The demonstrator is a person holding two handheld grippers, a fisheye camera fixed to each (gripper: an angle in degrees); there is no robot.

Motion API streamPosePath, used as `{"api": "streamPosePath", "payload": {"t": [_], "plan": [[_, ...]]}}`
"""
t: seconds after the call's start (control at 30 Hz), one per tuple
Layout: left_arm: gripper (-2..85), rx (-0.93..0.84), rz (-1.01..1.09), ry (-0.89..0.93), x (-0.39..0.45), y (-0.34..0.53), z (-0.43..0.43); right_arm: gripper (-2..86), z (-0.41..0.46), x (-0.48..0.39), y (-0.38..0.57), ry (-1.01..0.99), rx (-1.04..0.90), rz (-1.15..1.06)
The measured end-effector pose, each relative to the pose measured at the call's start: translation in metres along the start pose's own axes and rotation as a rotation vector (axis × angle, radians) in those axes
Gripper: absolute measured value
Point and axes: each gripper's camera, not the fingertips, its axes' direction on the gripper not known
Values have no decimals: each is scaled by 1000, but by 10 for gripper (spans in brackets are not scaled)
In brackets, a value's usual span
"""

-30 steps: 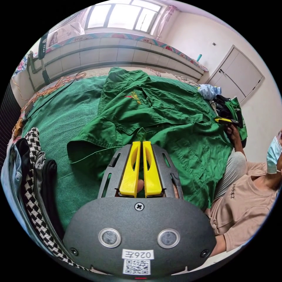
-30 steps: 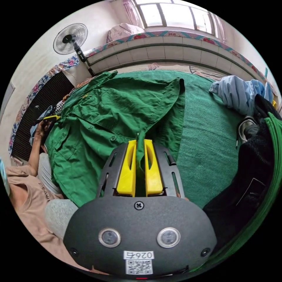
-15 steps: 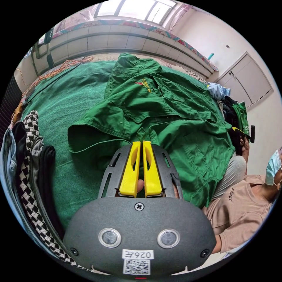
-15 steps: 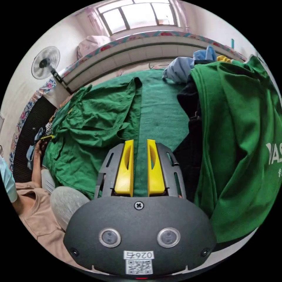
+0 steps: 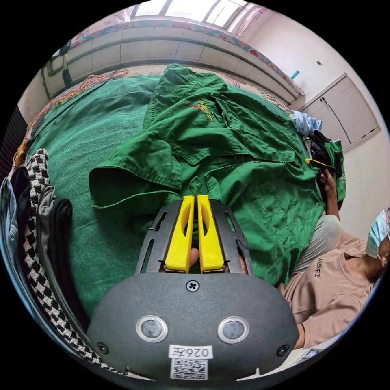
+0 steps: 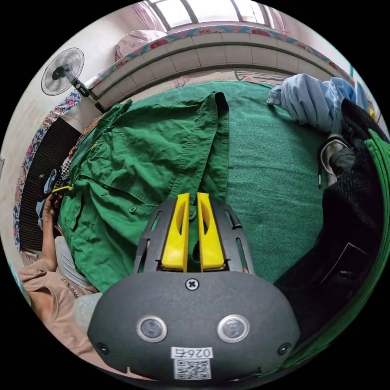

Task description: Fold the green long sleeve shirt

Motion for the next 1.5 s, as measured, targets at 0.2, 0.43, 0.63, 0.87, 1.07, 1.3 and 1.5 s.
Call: {"api": "streamPosePath", "payload": {"t": [0.2, 0.43, 0.63, 0.87, 1.07, 1.3, 1.5], "plan": [[-4, 2, 3, -6, -4, 1, 6, 21, 6, -8, -11, 21, -86, -37], [-3, 26, -15, 46, -23, 7, 7, -11, -48, 0, -5, 82, 28, -38], [-3, 18, -13, 46, -32, 6, 8, -8, -16, 12, -10, 130, -146, -40], [-2, 1, 5, 29, -41, 3, 6, 11, -39, -45, 2, 243, -17, -155], [-3, 45, 36, 54, -51, 6, -8, 10, -52, -4, 51, 318, 8, -54], [-3, 67, 86, 43, -54, 5, -24, 72, -92, 71, 125, -45, 185, 107], [-3, 98, 110, 61, -65, 5, -40, 49, -68, 108, 122, -121, 141, 114]]}}
